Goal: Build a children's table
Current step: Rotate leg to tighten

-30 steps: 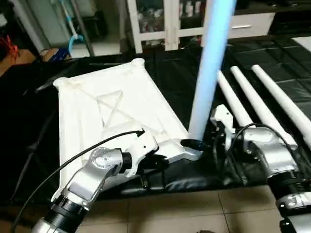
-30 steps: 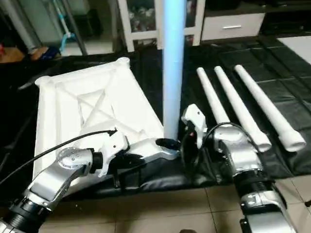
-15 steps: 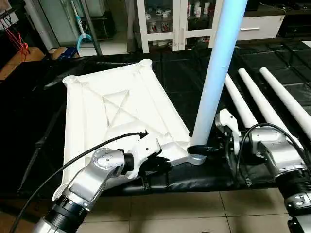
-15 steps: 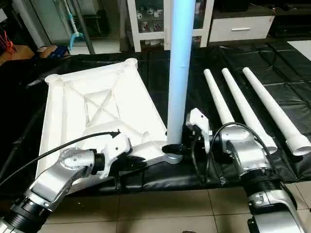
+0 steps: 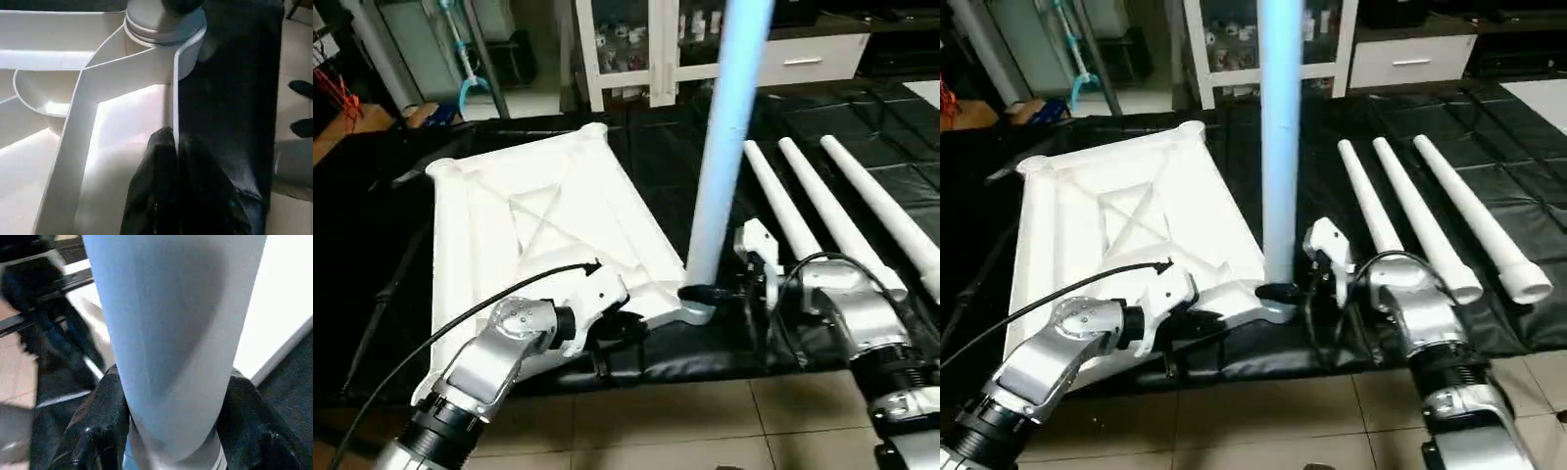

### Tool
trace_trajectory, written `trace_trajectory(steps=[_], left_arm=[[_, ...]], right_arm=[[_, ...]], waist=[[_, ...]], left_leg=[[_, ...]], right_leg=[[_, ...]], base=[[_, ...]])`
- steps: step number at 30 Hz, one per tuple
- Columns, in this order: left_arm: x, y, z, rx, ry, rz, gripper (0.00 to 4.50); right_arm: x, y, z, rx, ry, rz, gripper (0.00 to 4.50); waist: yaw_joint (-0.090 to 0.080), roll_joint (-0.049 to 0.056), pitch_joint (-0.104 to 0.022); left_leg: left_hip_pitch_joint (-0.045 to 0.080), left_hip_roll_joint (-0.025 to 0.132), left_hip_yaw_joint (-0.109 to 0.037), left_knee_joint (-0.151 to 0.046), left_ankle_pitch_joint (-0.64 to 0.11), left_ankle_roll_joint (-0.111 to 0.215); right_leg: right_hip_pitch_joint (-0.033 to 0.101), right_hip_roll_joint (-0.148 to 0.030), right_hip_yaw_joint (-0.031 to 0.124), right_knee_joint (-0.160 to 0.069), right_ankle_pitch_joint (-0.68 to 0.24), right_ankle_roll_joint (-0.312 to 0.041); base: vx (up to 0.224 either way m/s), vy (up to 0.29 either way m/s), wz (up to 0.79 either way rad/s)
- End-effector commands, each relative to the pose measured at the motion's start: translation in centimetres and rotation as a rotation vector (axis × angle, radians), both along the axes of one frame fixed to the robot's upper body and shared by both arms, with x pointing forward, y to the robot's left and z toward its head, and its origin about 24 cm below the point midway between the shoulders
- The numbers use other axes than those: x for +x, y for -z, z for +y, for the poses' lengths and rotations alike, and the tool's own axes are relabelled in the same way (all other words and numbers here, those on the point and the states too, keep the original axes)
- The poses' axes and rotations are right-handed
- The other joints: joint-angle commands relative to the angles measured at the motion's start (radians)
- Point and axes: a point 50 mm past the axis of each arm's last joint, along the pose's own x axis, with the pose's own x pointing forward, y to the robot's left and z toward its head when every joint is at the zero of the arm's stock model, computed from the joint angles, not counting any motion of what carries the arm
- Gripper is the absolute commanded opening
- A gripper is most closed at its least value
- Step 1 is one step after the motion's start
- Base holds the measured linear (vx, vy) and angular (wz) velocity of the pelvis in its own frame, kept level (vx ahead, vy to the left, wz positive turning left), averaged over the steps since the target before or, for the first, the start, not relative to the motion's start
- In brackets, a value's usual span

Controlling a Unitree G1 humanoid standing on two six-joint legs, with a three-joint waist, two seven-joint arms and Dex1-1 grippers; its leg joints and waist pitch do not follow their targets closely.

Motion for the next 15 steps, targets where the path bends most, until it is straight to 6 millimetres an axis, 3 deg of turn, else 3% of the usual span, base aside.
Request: trace_trajectory(steps=[1,2,4,7,9,10,11,13,14,15], left_arm=[[0.1,1.2,-1.0,0.044,-0.031,0.023,0.0],[0.9,1.3,-1.2,0.059,-0.095,0.009,0.0],[1.3,1.3,-1.3,0.069,-0.137,0.001,0.0],[2.5,1.2,-1.7,0.072,-0.26,-0.004,0.0],[3.0,1.1,-1.9,0.07,-0.305,-0.007,0.0],[3.4,1.0,-2.3,0.065,-0.339,-0.013,0.0],[3.8,0.8,-2.6,0.06,-0.356,-0.02,0.0],[4.1,0.6,-3.0,0.049,-0.365,-0.032,0.0],[4.1,0.5,-3.0,0.049,-0.366,-0.034,0.0],[4.2,0.5,-3.0,0.049,-0.367,-0.036,0.0]], right_arm=[[1.1,0.7,0.3,-0.008,0.237,-0.01,1.98],[1.4,1.1,0.9,-0.014,0.299,-0.014,1.98],[1.5,1.4,1.3,-0.018,0.339,-0.017,1.97],[2.2,1.9,1.9,-0.036,0.513,-0.022,1.96],[2.5,2.1,2.4,-0.05,0.58,-0.033,1.95],[2.7,2.1,3.1,-0.036,0.634,-0.029,1.95],[2.9,2.0,4.1,-0.009,0.672,-0.039,1.95],[3.0,1.6,5.9,0.047,0.703,-0.057,1.94],[3.0,1.5,6.1,0.058,0.707,-0.058,1.94],[3.0,1.5,6.4,0.07,0.712,-0.06,1.94]], waist=[[-0.001,-0.018,-0.057],[-0.01,-0.014,-0.053],[-0.017,-0.017,-0.053],[-0.03,-0.015,-0.05],[-0.039,-0.014,-0.05],[-0.043,-0.006,-0.05],[-0.05,-0.011,-0.05],[-0.052,-0.007,-0.054],[-0.056,-0.007,-0.057],[-0.056,-0.007,-0.057]], left_leg=[[0.001,0.042,-0.02,-0.096,-0.298,0.049],[0.0,0.041,-0.022,-0.099,-0.31,0.034],[0.002,0.038,-0.024,-0.1,-0.345,0.013],[0.007,0.033,-0.027,-0.1,-0.406,-0.003],[0.004,0.031,-0.03,-0.101,-0.428,-0.004],[0.001,0.033,-0.034,-0.103,-0.443,-0.003],[0.001,0.031,-0.032,-0.104,-0.452,-0.002],[0.003,0.031,-0.034,-0.104,-0.444,-0.005],[-0.002,0.033,-0.035,-0.107,-0.423,0.0],[-0.002,0.033,-0.035,-0.107,-0.423,0.0]], right_leg=[[0.038,-0.021,0.026,-0.077,-0.348,-0.171],[0.036,-0.019,0.025,-0.078,-0.372,-0.161],[0.035,-0.021,0.022,-0.082,-0.416,-0.142],[0.027,-0.022,0.019,-0.093,-0.49,-0.119],[0.026,-0.022,0.017,-0.097,-0.509,-0.104],[0.028,-0.024,0.016,-0.095,-0.512,-0.1],[0.025,-0.024,0.015,-0.101,-0.514,-0.096],[0.024,-0.024,0.013,-0.101,-0.489,-0.098],[0.03,-0.024,0.012,-0.098,-0.433,-0.111],[0.03,-0.024,0.012,-0.098,-0.433,-0.111]], base=[[0.0,0.0,0.0],[0.0,0.0,0.0],[0.0,0.0,0.0],[0.0,0.0,0.0],[0.0,0.0,0.0],[0.0,0.0,0.0],[0.0,0.0,0.0],[0.0,0.0,0.0],[0.0,0.0,0.0],[0.0,0.0,0.0]])
